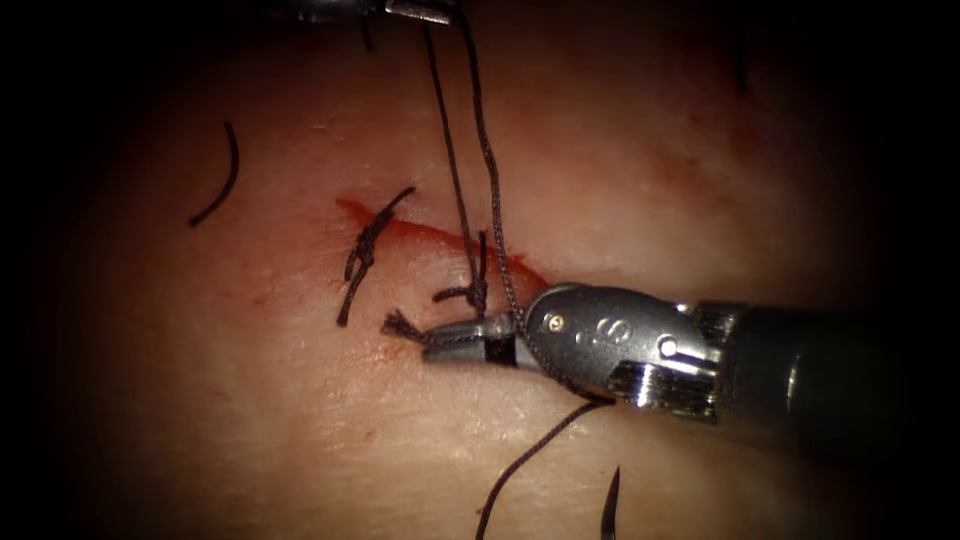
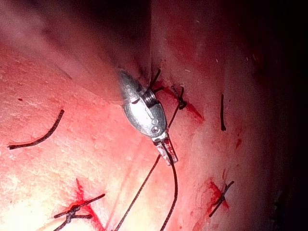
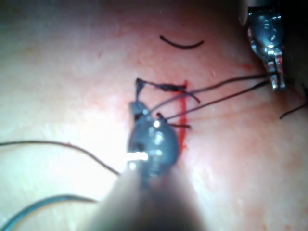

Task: Wound Closure
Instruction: Tighten the knot by pulling down with the right gripper and pulling up with the left gripper, then pull the long end of the thread taut by pulling up with the left gripper

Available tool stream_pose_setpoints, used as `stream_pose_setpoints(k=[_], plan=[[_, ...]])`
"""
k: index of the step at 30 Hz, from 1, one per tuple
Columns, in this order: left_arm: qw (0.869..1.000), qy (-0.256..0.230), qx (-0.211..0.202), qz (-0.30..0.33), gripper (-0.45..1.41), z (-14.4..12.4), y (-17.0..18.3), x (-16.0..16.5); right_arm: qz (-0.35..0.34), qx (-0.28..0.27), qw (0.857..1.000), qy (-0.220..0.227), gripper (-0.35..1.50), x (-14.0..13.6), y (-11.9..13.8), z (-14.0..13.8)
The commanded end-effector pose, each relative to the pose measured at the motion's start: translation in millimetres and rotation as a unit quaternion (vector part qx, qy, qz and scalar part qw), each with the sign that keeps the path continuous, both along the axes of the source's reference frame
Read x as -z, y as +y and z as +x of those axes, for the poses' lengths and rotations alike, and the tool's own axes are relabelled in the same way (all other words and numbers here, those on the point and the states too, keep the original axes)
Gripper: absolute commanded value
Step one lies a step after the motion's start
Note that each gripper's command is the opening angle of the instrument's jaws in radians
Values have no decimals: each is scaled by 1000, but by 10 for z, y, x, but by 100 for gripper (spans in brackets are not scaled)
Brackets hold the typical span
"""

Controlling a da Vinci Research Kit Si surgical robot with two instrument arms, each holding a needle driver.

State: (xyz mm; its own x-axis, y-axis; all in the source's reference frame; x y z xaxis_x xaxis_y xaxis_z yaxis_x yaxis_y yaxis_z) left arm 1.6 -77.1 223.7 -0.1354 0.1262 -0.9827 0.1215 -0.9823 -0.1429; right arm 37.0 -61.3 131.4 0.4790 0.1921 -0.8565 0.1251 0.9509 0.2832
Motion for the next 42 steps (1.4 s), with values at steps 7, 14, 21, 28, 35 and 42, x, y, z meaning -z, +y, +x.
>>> stream_pose_setpoints(k=[7, 14, 21, 28, 35, 42], plan=[[1000, 16, 18, -3, -45, -16, 12, -3, -93, -22, 995, 10, -35, -25, -26, 40], [997, 57, 48, -25, -45, -19, 41, 3, -107, -34, 994, 8, -35, -37, -32, 52], [995, 71, 64, -36, -45, -18, 57, -1, -110, -20, 994, 8, -35, -50, -57, 51], [994, 74, 70, -41, -45, -21, 60, -3, -106, -19, 994, 6, -35, -52, -61, 51], [995, 65, 63, -37, -45, -26, 43, 7, -37, -65, 997, -5, 111, -25, -35, 33], [996, 60, 58, -32, -45, -27, 40, 47, -17, -106, 994, 1, 140, 12, 4, -26]])
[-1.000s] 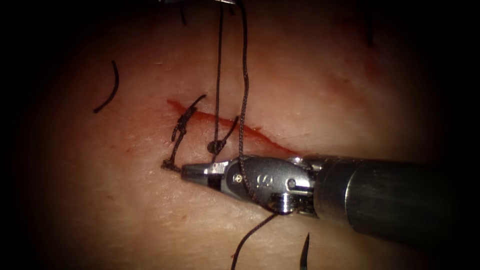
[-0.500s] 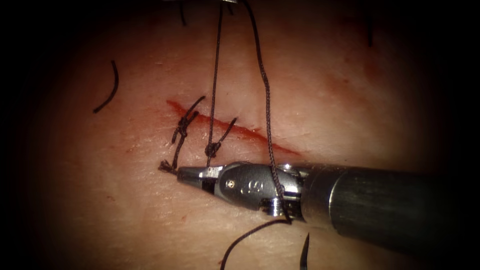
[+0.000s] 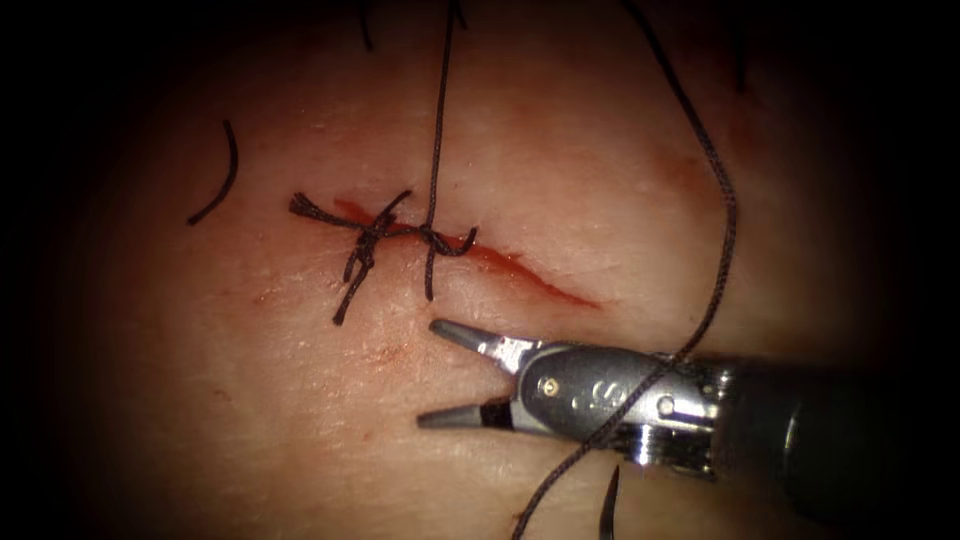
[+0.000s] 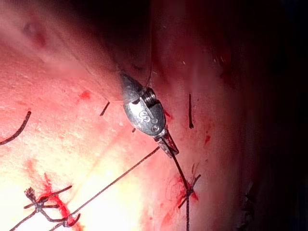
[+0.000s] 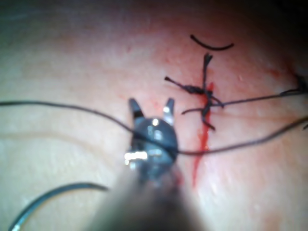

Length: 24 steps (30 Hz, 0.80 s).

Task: Wound Closure
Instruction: Pull the long end of the thread taut by pulling up with the left gripper

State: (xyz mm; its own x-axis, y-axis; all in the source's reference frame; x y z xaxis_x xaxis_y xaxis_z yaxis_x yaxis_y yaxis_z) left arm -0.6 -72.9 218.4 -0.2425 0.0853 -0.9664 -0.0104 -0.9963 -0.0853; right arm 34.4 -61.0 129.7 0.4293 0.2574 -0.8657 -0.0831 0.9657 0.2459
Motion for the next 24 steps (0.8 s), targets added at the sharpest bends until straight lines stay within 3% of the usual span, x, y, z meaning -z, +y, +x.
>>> stream_pose_setpoints(k=[1, 4, 8, 18, 24], plan=[[1000, -2, -1, -1, -45, -5, -2, -2, 4, 4, 1000, 4, 136, -3, 4, -5], [1000, -3, -2, 0, -45, -6, -7, 12, 10, 0, 1000, 19, 130, 1, 16, -18], [1000, -5, -2, 0, -45, -10, -20, 32, 61, -61, 996, 36, 130, -2, 42, -21], [1000, -18, -1, -2, -45, -20, -56, 77, 159, -165, 973, 39, 130, -44, 91, 10], [1000, -19, -2, -8, -45, -22, -61, 96, 209, -208, 955, 35, 130, -62, 101, 19]])
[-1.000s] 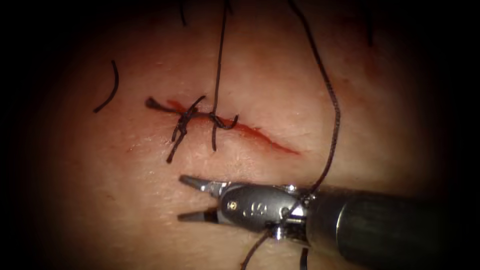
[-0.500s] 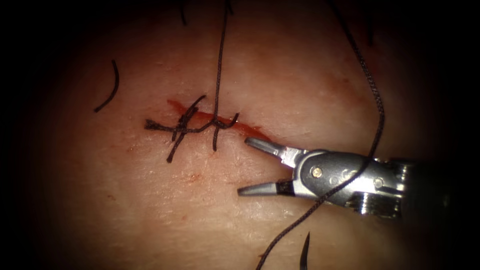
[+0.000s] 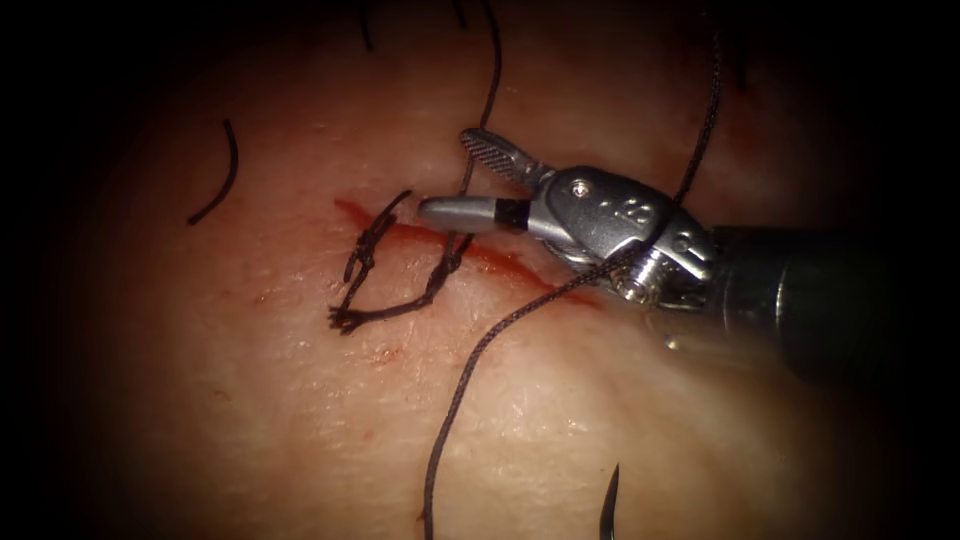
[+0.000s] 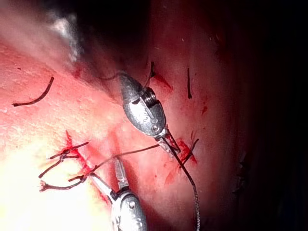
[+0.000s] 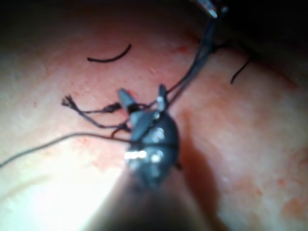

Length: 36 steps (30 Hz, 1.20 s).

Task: Wound Closure
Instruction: Pull the long end of the thread taut by pulling up with the left gripper

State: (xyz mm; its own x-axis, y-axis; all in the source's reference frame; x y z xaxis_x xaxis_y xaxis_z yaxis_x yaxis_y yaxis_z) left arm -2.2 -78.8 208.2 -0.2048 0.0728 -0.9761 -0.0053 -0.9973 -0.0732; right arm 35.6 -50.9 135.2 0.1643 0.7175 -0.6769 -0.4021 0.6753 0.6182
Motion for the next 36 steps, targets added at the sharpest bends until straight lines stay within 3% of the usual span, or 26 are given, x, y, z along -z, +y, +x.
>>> stream_pose_setpoints(k=[1, 13, 24, 30, 36], plan=[[1000, -1, 0, 0, -45, -5, -3, -2, 7, -9, 1000, -1, 130, -9, 0, 7], [1000, -4, 2, -9, -45, -10, -1, 26, 38, -16, 999, 5, 131, -15, -9, 15], [1000, -10, 0, -12, -45, -23, -9, 40, 47, -13, 999, 17, 131, -41, -24, 63], [1000, -14, -3, -15, -45, -24, -12, 43, 49, -15, 999, 14, 131, -55, -23, 67], [1000, -14, -2, -15, -45, -26, -13, 43, 48, -24, 998, 26, 131, -48, -17, 67]])
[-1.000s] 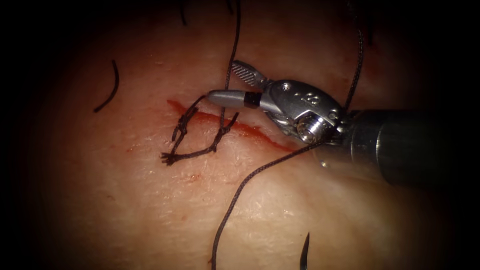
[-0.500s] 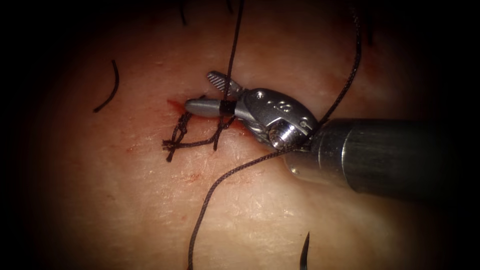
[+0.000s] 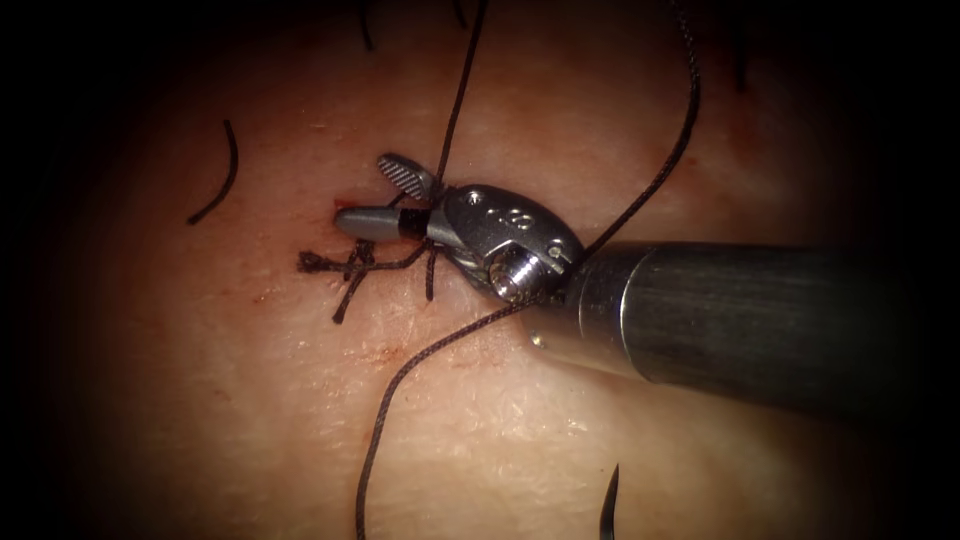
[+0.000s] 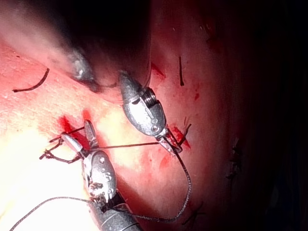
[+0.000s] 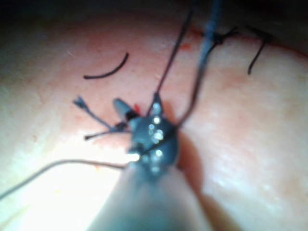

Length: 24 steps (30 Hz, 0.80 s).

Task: Wound Closure
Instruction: Pull the long end of the thread taut by pulling up with the left gripper, then cut the long end of the thread using the right gripper

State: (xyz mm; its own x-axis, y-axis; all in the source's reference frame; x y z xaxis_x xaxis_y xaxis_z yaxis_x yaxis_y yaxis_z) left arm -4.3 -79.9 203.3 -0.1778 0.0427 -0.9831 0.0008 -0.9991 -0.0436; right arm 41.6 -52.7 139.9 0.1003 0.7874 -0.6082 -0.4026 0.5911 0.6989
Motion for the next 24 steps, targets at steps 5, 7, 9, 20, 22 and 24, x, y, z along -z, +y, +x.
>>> stream_pose_setpoints(k=[5, 7, 9, 20, 22, 24], plan=[[1000, 0, 0, 0, -45, -6, -3, -7, 3, -2, 1000, 8, 131, 11, 2, 9], [1000, 0, 0, 0, -45, -6, -3, -7, 3, -2, 1000, 8, 131, 13, 3, 10], [1000, 0, 0, 0, -45, -6, -3, -7, 4, -2, 1000, 8, 131, 15, 4, 10], [1000, -2, -2, -1, -45, -7, -7, -5, -7, 12, 1000, 25, -35, 14, 6, 6], [1000, -4, -3, -1, -45, -6, -8, -4, -17, 11, 999, 28, -35, 13, 8, 5], [1000, -4, -4, -1, -45, -5, -8, -4, -26, 13, 999, 27, -35, 13, 9, 3]])
